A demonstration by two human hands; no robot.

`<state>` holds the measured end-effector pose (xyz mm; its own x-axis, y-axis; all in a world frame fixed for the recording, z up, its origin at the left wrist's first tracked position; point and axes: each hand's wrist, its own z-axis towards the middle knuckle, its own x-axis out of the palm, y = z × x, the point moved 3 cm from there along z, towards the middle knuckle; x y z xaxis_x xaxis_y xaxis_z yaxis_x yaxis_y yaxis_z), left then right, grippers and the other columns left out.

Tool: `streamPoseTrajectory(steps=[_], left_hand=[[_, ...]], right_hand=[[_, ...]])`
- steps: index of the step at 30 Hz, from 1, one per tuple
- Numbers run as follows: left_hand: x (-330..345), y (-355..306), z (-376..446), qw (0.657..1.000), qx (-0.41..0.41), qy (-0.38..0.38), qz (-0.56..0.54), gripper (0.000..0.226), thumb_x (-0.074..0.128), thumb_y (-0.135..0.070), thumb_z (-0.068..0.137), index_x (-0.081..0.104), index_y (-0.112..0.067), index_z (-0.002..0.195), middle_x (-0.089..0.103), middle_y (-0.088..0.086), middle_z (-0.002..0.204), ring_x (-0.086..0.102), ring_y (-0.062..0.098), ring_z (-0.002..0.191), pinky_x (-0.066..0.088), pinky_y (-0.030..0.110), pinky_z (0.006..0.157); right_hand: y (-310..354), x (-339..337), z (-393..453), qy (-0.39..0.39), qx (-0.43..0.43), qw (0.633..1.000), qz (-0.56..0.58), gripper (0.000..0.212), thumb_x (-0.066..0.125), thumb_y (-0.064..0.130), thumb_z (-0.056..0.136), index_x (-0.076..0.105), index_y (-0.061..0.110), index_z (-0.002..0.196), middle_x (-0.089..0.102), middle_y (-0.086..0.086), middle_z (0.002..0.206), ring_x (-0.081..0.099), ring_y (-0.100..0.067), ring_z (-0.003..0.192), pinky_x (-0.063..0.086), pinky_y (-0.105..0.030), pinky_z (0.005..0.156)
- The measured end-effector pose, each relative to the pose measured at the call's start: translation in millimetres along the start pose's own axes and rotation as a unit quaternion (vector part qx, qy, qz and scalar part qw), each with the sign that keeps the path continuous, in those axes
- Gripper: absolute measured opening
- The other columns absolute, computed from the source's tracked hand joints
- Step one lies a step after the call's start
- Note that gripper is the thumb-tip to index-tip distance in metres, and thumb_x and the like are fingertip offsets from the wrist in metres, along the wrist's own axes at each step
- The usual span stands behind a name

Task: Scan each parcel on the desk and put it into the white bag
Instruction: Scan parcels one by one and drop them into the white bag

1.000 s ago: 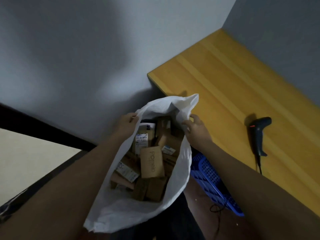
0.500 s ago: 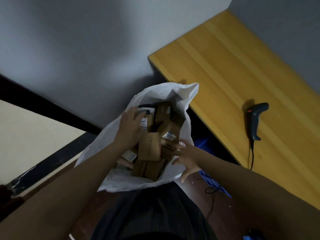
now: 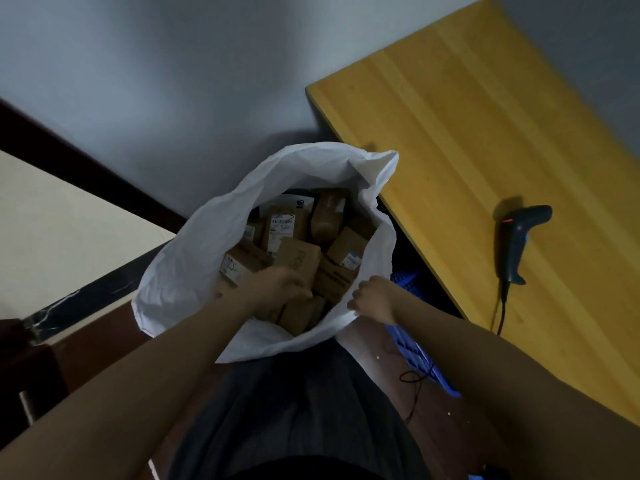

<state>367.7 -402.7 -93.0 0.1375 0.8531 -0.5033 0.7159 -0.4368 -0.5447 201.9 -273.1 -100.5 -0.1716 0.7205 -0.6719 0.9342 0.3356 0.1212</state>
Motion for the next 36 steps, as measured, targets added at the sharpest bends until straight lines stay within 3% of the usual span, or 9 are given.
streamPoseTrajectory(steps=[3, 5, 9, 13, 18, 21, 27, 33, 36], left_hand=[[21, 1, -10, 0.994, -0.035, 0.106, 0.02, 0.064, 0.063, -0.072, 0.071, 0.066, -0.018, 0.105, 0.067, 0.002, 0.102, 0.06, 0.024, 0.093, 0.045, 0.033, 0.079], [30, 7, -20, 0.983, -0.085, 0.139, 0.088, 0.061, 0.069, -0.058, 0.076, 0.057, -0.019, 0.122, 0.06, 0.001, 0.118, 0.057, 0.023, 0.108, 0.045, 0.032, 0.088], [6, 22, -32, 0.974, -0.136, 0.032, 0.176, 0.03, 0.056, -0.024, 0.094, 0.06, -0.012, 0.121, 0.062, 0.008, 0.121, 0.058, 0.024, 0.111, 0.046, 0.038, 0.097], [-58, 21, -41, 0.974, -0.137, -0.051, 0.171, 0.022, 0.056, -0.021, 0.095, 0.065, -0.011, 0.112, 0.063, 0.011, 0.117, 0.058, 0.025, 0.107, 0.045, 0.035, 0.09], [-161, -24, -61, 0.951, -0.122, -0.172, 0.227, 0.022, 0.055, -0.02, 0.096, 0.064, -0.011, 0.114, 0.06, 0.012, 0.121, 0.056, 0.029, 0.112, 0.041, 0.031, 0.085], [-206, -32, -72, 0.921, -0.142, -0.249, 0.264, 0.024, 0.049, -0.023, 0.099, 0.062, -0.015, 0.117, 0.06, 0.01, 0.123, 0.058, 0.028, 0.111, 0.043, 0.033, 0.085], [-180, -3, -46, 0.919, -0.135, -0.232, 0.288, 0.03, 0.041, -0.022, 0.102, 0.054, -0.019, 0.129, 0.054, 0.005, 0.135, 0.052, 0.023, 0.122, 0.04, 0.034, 0.098], [-223, 13, -41, 0.895, -0.051, -0.37, 0.244, 0.016, 0.053, -0.004, 0.089, 0.066, -0.008, 0.099, 0.065, 0.016, 0.094, 0.058, 0.035, 0.096, 0.043, 0.038, 0.07], [-223, 21, -34, 0.906, -0.071, -0.334, 0.25, 0.019, 0.049, -0.006, 0.092, 0.065, -0.01, 0.102, 0.066, 0.013, 0.099, 0.059, 0.033, 0.097, 0.043, 0.036, 0.071]], right_hand=[[-13, -16, -2, -0.097, 0.009, 0.984, 0.15, 0.024, 0.049, 0.005, 0.097, 0.06, 0.008, 0.118, 0.062, -0.011, 0.114, 0.058, -0.027, 0.101, 0.04, -0.034, 0.078], [-22, -34, -6, -0.172, 0.004, 0.97, 0.17, 0.019, 0.054, 0.0, 0.09, 0.061, 0.005, 0.107, 0.062, -0.012, 0.103, 0.055, -0.025, 0.086, 0.034, -0.034, 0.068], [-38, -71, -7, -0.219, 0.041, 0.961, 0.16, 0.024, 0.052, 0.003, 0.091, 0.061, 0.009, 0.112, 0.061, -0.009, 0.106, 0.059, -0.026, 0.096, 0.041, -0.035, 0.069], [-58, -101, -15, -0.263, 0.068, 0.942, 0.196, 0.02, 0.047, 0.015, 0.099, 0.063, 0.01, 0.11, 0.066, -0.009, 0.106, 0.061, -0.028, 0.097, 0.046, -0.039, 0.076], [-84, -167, -40, -0.44, 0.101, 0.862, 0.229, 0.03, 0.042, 0.026, 0.096, 0.066, 0.007, 0.095, 0.068, -0.015, 0.09, 0.06, -0.037, 0.081, 0.03, -0.033, 0.057], [-85, -201, -46, -0.484, 0.093, 0.839, 0.229, 0.033, 0.037, 0.027, 0.09, 0.061, 0.006, 0.085, 0.063, -0.014, 0.077, 0.056, -0.036, 0.069, 0.027, -0.033, 0.052], [-69, -180, -24, -0.458, 0.127, 0.836, 0.274, 0.033, 0.036, 0.027, 0.09, 0.061, 0.005, 0.089, 0.064, -0.017, 0.082, 0.057, -0.036, 0.073, 0.022, -0.03, 0.059], [-69, -226, -19, -0.529, 0.15, 0.785, 0.286, 0.023, 0.041, 0.016, 0.088, 0.056, -0.001, 0.081, 0.057, -0.02, 0.068, 0.051, -0.037, 0.058, 0.025, -0.031, 0.052], [-65, -225, -4, -0.512, 0.219, 0.789, 0.257, 0.026, 0.039, 0.018, 0.095, 0.059, 0.002, 0.098, 0.063, -0.018, 0.083, 0.057, -0.038, 0.072, 0.026, -0.031, 0.057]])
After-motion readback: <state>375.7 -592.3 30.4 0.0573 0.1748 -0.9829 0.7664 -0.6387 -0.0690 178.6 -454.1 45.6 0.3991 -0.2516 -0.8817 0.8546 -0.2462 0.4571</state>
